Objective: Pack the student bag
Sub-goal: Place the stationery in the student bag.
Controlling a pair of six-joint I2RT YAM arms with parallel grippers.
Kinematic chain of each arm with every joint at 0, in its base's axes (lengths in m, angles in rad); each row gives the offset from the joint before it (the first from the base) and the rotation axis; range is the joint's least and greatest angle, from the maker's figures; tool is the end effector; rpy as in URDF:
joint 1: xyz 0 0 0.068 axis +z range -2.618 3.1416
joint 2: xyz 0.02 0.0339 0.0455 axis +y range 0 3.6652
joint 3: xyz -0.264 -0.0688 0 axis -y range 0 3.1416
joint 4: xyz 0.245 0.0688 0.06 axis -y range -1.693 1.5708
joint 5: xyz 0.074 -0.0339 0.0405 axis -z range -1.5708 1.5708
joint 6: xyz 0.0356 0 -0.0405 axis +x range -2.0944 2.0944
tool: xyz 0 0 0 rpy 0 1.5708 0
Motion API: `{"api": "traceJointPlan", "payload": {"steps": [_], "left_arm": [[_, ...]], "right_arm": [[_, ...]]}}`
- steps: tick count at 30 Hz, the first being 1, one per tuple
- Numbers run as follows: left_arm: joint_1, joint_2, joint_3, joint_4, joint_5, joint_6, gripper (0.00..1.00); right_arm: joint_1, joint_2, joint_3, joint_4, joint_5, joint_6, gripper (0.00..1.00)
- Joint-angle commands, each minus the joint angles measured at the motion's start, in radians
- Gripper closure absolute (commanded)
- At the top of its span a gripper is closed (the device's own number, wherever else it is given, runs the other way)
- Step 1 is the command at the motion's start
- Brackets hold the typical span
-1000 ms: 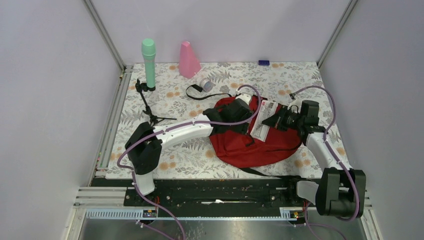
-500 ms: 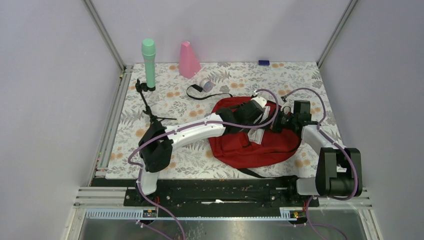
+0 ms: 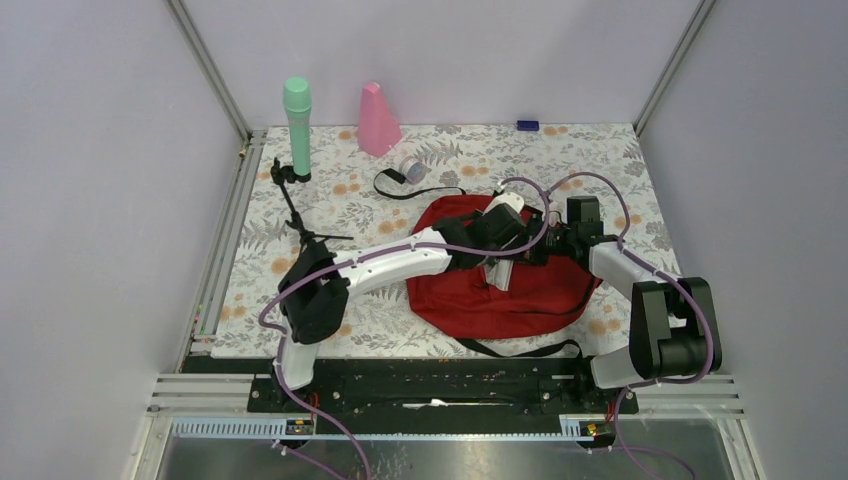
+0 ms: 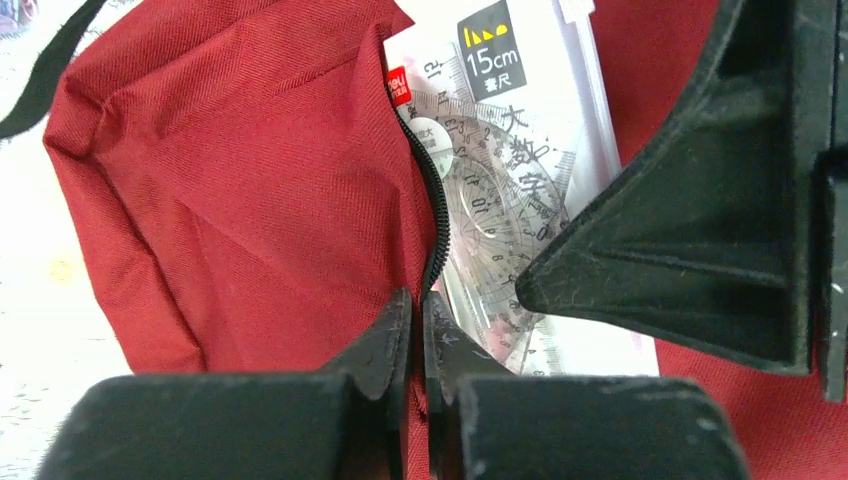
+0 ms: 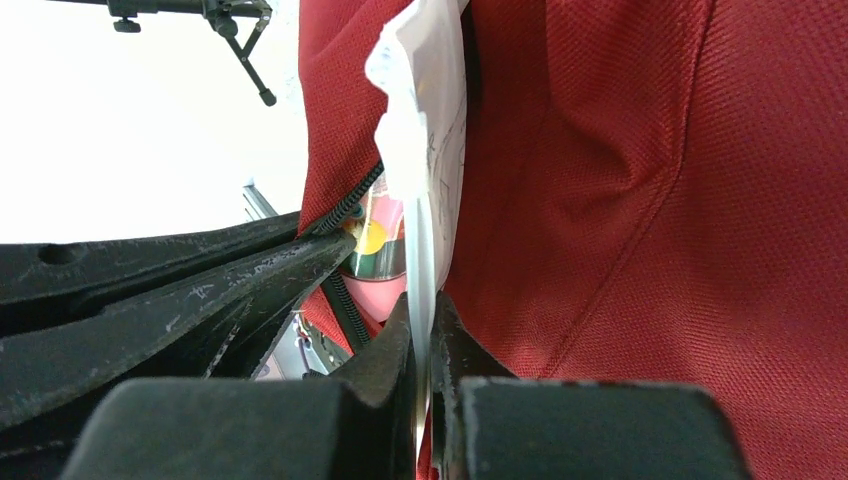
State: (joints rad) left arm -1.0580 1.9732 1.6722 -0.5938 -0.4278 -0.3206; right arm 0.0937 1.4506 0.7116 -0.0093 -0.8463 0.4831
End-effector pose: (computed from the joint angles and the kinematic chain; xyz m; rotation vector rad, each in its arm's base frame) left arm 0.2296 -0.3777 0.2581 0.6816 2.2635 -0.1318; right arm 0.2776 0.0529 0.1885 0.0018 2.3282 1.2697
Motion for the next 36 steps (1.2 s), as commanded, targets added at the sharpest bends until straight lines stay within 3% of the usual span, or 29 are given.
{"api": "traceJointPlan", "payload": {"steps": [1, 9, 13, 22, 26, 32, 36], "left_arm": [[0.024, -0.088, -0.085, 0.238, -0.067, -0.193, 1.00], [0.051, -0.184, -0.221, 0.378, -0.145, -0.281, 1.00], [0.068, -0.227, -0.287, 0.456, -0.062, -0.310, 1.00], [0.064, -0.288, -0.358, 0.490, 0.007, -0.370, 1.00], [0.063, -0.289, -0.363, 0.510, 0.066, -0.401, 1.00], [0.049, -0.273, -0.354, 0.498, 0.077, -0.400, 1.00], [0.048, -0.294, -0.372, 0.506, 0.095, -0.405, 1.00]], "right_arm": [[0.054, 0.014, -0.014, -0.087, -0.043, -0.044, 1.00], [0.054, -0.075, -0.087, -0.045, -0.083, -0.042, 1.00], [0.056, -0.110, -0.165, 0.234, -0.100, 0.150, 1.00], [0.088, -0.210, -0.322, 0.709, 0.177, 0.540, 1.00], [0.139, -0.221, -0.333, 0.745, 0.303, 0.540, 1.00], [0.172, -0.237, -0.426, 0.937, 0.514, 0.625, 1.00], [0.211, -0.257, -0.401, 0.838, 0.578, 0.505, 1.00]]}}
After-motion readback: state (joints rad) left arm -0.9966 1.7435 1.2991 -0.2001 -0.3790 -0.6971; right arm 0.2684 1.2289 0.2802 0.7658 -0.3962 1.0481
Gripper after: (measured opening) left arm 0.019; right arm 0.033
